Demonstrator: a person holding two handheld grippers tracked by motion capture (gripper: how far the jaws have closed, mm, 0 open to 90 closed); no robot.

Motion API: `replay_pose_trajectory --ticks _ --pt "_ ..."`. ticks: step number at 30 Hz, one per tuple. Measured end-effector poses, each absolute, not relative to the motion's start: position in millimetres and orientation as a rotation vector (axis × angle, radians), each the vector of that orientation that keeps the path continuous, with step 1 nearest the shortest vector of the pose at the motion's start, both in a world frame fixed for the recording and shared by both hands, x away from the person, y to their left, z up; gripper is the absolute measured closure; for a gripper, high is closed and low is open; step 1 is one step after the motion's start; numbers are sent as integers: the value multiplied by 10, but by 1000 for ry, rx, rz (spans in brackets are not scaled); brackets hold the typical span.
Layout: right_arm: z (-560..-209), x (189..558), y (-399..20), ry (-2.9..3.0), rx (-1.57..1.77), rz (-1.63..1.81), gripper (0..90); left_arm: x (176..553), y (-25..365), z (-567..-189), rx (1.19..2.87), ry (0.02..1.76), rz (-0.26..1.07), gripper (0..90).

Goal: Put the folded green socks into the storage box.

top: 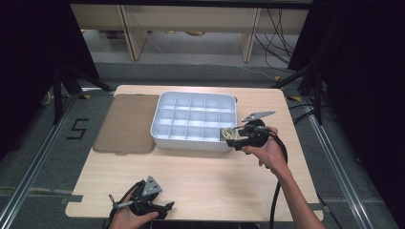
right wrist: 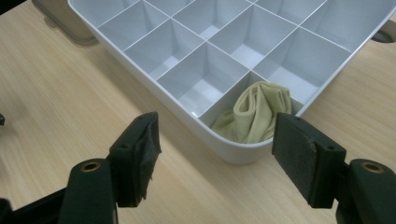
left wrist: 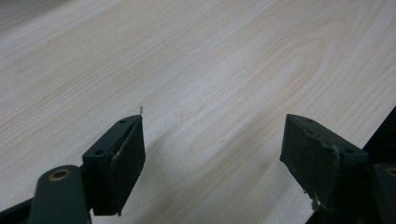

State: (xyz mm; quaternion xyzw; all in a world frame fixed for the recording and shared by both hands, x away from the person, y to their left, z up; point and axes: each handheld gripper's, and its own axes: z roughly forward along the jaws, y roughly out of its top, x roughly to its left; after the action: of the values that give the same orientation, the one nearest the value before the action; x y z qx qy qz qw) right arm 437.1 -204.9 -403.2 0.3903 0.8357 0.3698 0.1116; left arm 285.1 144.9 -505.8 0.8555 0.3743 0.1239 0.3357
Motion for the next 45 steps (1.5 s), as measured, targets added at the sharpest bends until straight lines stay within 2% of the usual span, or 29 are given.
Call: replay_pose_trajectory --ticks 45 --pt "-4290 3852 -2154 2453 1152 1149 278 2840 1435 -5051 2225 973 323 210"
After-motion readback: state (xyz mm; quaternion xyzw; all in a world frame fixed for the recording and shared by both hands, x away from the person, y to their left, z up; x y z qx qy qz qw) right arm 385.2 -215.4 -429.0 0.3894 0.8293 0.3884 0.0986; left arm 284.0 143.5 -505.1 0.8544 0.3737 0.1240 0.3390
